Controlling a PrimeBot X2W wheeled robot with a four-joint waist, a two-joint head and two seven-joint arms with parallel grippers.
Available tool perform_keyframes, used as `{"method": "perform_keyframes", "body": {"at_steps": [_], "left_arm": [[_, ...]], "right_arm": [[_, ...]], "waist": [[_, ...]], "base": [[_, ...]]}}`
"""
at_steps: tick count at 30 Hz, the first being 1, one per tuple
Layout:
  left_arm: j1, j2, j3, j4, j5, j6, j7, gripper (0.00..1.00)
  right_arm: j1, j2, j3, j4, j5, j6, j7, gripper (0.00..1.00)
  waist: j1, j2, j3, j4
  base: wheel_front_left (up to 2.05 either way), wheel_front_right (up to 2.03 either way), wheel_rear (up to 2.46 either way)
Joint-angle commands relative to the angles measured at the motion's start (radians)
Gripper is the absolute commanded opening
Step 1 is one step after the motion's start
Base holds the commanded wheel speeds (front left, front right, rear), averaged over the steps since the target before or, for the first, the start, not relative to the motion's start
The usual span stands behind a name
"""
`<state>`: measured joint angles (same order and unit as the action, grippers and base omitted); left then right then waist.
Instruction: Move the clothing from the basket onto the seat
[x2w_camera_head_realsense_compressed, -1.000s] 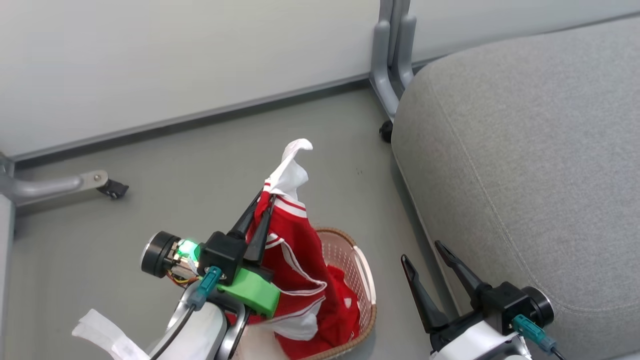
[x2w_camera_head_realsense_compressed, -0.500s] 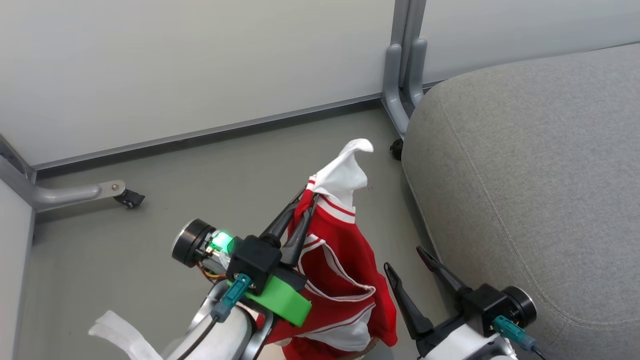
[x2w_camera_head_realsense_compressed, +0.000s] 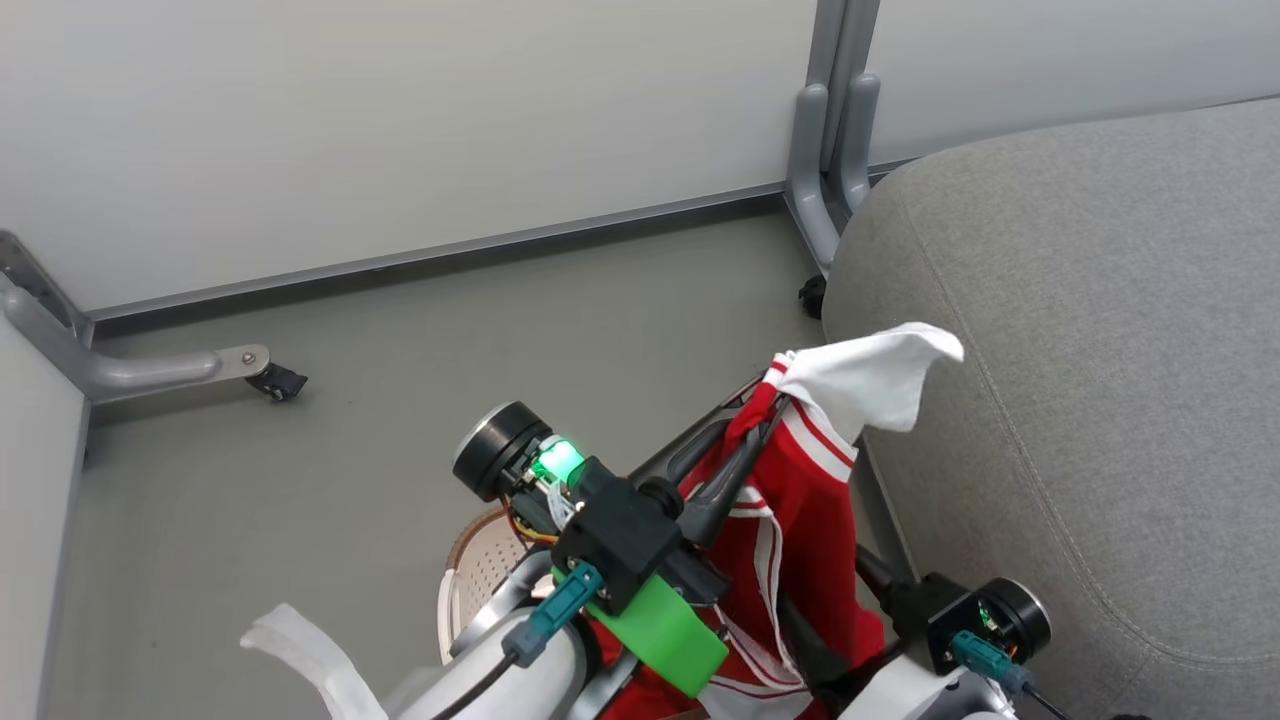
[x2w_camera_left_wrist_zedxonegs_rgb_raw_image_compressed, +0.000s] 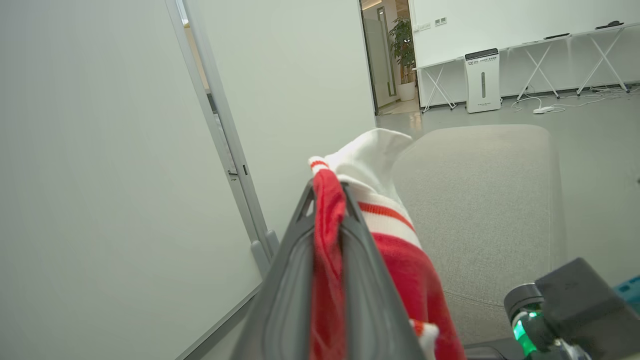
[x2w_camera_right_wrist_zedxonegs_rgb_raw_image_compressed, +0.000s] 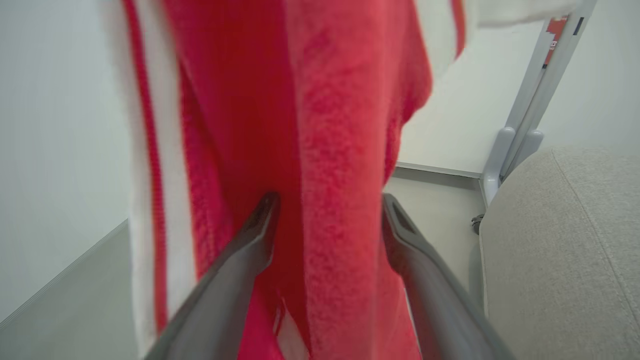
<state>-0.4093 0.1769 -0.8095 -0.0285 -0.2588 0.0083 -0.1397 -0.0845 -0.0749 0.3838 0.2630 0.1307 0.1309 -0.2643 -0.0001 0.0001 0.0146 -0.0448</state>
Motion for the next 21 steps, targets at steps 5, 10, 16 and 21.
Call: {"method": "perform_keyframes", "body": {"at_steps": [5,10,16,21], "left_arm": [[-0.026,-0.010,-0.009,-0.033,-0.022,-0.011,0.026,0.00],[-0.020,-0.004,-0.005,-0.040,-0.041,-0.015,0.042,0.00],[-0.006,0.008,-0.001,-0.025,-0.052,-0.006,0.044,0.00],[-0.002,0.013,0.002,-0.020,-0.046,0.011,0.046,0.00]], "right_arm": [[-0.009,-0.012,0.038,0.050,0.027,0.000,0.000,1.00],[-0.021,-0.029,0.098,0.072,0.058,0.000,0.000,0.00],[-0.029,-0.036,0.107,0.051,0.082,0.000,0.000,0.00],[-0.019,-0.040,0.104,0.037,0.083,0.000,0.000,0.00]], "waist": [[0.0001,-0.0001,0.007,0.009],[0.0001,-0.0001,0.016,0.011],[0.0001,-0.0001,0.026,0.008],[0.0001,-0.0001,0.026,0.005]], "base": [[0.00,0.00,0.00],[0.00,0.00,0.00],[0.00,0.00,0.00],[0.00,0.00,0.00]]}}
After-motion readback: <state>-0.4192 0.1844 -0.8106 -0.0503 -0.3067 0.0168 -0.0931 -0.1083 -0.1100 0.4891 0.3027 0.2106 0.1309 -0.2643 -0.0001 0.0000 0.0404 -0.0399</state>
